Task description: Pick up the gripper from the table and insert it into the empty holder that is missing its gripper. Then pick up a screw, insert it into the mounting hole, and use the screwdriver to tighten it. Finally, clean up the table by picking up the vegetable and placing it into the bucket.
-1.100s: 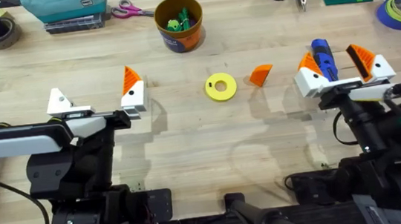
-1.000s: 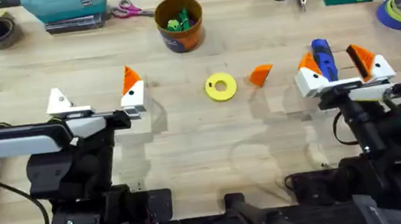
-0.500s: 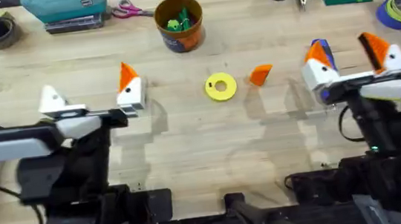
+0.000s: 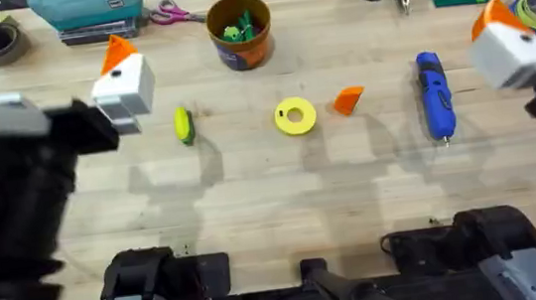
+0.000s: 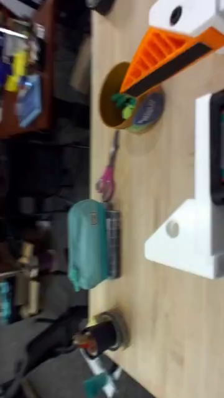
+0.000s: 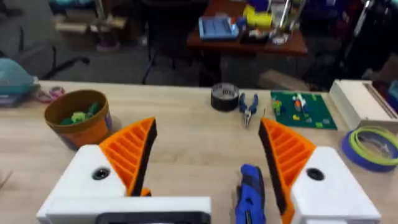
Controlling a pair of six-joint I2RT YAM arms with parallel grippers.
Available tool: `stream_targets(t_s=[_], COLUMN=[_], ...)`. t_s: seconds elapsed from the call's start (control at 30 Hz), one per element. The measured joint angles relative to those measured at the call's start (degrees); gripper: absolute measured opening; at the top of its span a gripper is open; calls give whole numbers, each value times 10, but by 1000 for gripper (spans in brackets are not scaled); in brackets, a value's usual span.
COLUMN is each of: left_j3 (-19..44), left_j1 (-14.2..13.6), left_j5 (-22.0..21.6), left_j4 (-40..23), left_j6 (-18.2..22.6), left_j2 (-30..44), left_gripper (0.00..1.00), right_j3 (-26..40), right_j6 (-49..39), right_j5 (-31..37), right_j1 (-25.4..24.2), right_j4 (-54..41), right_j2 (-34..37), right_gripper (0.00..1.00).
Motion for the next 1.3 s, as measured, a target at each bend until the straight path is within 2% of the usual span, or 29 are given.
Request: stream_targets(t_s=[0.13, 0.3, 0.47, 0.63, 0.83, 1.07, 1.17, 1.3], left_j3=[95, 176, 218, 226, 226, 226, 226, 229], left_j1=[0, 0, 0, 0, 0, 0, 0, 0], left_j5=[0, 0, 0, 0, 0, 1, 3, 12], left_j4=[-92, -182, -248, -284, -300, -304, -317, -369], left_j6=[0, 0, 0, 0, 0, 0, -22, -83], left_j2=[98, 201, 282, 345, 393, 415, 416, 434], left_gripper=[985, 985, 985, 985, 985, 985, 985, 985], right_j3=[89, 183, 245, 262, 262, 262, 262, 262], right_j6=[0, 0, 0, 0, 0, 0, 0, 0], right_j5=[-2, -2, -2, -2, -2, -2, -2, -2], right_j1=[0, 0, 0, 0, 0, 0, 0, 0], right_j4=[-92, -200, -280, -327, -334, -329, -329, -330], right_j2=[112, 247, 356, 433, 483, 488, 488, 488], right_gripper=[997, 997, 997, 997, 997, 998, 997, 998])
